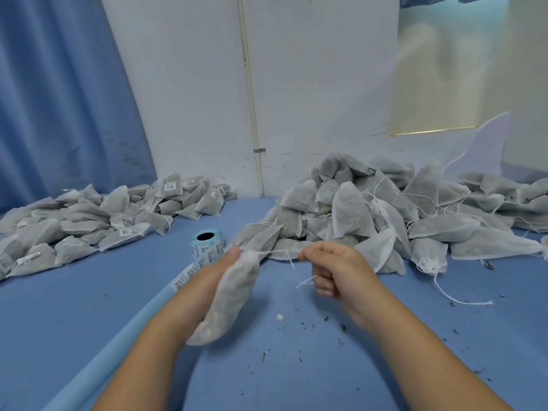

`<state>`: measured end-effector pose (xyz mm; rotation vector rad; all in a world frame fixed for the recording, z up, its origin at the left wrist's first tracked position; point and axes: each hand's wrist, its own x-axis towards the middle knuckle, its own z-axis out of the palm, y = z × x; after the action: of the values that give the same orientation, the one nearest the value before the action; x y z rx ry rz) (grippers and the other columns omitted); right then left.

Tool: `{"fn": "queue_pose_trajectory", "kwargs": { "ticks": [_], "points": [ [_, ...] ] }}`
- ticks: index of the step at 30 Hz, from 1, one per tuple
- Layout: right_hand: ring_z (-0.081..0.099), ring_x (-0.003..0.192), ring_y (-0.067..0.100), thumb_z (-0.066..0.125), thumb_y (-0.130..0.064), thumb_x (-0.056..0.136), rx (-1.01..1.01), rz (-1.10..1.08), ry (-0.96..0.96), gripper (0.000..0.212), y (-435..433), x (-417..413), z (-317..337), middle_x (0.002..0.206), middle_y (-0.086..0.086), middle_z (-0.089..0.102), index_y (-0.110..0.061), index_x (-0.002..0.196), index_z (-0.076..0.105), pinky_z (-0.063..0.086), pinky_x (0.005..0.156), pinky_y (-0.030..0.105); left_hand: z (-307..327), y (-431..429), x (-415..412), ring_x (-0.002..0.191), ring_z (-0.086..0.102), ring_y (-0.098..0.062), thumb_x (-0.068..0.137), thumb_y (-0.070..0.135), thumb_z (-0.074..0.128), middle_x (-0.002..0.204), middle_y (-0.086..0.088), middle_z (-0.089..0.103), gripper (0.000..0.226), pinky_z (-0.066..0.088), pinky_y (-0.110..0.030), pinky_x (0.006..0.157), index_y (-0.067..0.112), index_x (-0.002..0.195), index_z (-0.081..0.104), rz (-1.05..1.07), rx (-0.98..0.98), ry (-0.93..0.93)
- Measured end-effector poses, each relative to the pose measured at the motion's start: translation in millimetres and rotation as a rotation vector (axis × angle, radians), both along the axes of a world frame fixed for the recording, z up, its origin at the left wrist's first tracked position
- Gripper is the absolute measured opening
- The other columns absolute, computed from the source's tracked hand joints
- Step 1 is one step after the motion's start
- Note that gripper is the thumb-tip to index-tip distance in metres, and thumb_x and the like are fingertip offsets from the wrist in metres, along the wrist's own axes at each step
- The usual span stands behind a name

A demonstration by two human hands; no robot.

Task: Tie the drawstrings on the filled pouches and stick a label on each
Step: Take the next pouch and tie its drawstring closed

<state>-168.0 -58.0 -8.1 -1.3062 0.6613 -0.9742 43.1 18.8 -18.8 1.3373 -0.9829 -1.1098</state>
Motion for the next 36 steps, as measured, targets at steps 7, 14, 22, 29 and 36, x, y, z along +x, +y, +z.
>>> {"fn": "queue_pose_trajectory", "kwargs": {
  "ticks": [7, 14, 22, 29, 36],
  "points": [
    [0.026, 0.042, 0.01, 0.056, -0.01, 0.091, 0.0, 0.071, 0.022, 0.02, 0.8, 3.3, -4.7, 0.049, -0.004, 0.03, -0.007, 0.073, 0.065, 0.022, 0.043, 0.022, -9.3, -2.7, -25.4, 0.098, 0.048, 0.007, 0.086, 0.016, 0.056, 0.116, 0.026, 0.056, 0.04, 0.032, -0.005, 0.077, 0.04, 0.117, 0.063, 0.206, -0.12, -1.043],
    [0.025, 0.04, 0.009, 0.054, -0.007, 0.088, 0.034, 0.097, -0.06, 0.024, 1.5, 7.3, -5.6, 0.048, -0.004, 0.027, -0.009, 0.065, 0.062, 0.023, 0.041, 0.02, -15.7, -3.1, -64.0, 0.05, 0.049, -0.003, 0.093, 0.02, 0.056, 0.076, 0.007, 0.067, 0.022, 0.039, -0.016, 0.054, 0.041, 0.091, 0.065, -0.019, -0.302, -0.839],
    [0.025, 0.044, 0.014, 0.057, -0.009, 0.078, 0.02, -0.142, 0.138, 0.013, -6.5, 0.4, -7.3, 0.05, -0.001, 0.03, -0.011, 0.066, 0.056, 0.023, 0.046, 0.026, -6.7, -1.6, -57.7, 0.047, 0.05, -0.004, 0.094, 0.032, 0.058, 0.055, 0.004, 0.056, 0.019, 0.036, -0.011, 0.046, 0.031, 0.077, 0.068, 0.069, -0.262, -0.549],
    [0.049, 0.045, 0.013, 0.061, -0.024, 0.086, -0.183, -0.16, 0.278, 0.015, -1.5, 7.1, -12.6, 0.074, 0.001, 0.061, -0.013, 0.079, 0.068, 0.039, 0.05, 0.025, -5.4, -0.5, -55.9, 0.052, 0.055, -0.01, 0.092, 0.028, 0.06, 0.052, 0.003, 0.056, 0.022, 0.041, -0.017, 0.055, 0.031, 0.073, 0.07, 0.082, -0.248, -0.508],
    [0.061, 0.055, 0.014, 0.059, -0.043, 0.089, -0.396, 0.153, 0.298, 0.018, 8.0, 11.6, -15.2, 0.075, -0.009, 0.07, -0.035, 0.098, 0.072, 0.05, 0.055, 0.025, -3.7, 2.9, -59.9, 0.052, 0.055, -0.007, 0.093, 0.022, 0.061, 0.062, -0.009, 0.06, 0.018, 0.041, -0.013, 0.051, 0.021, 0.08, 0.073, 0.049, -0.29, -0.593]
  ]
}}
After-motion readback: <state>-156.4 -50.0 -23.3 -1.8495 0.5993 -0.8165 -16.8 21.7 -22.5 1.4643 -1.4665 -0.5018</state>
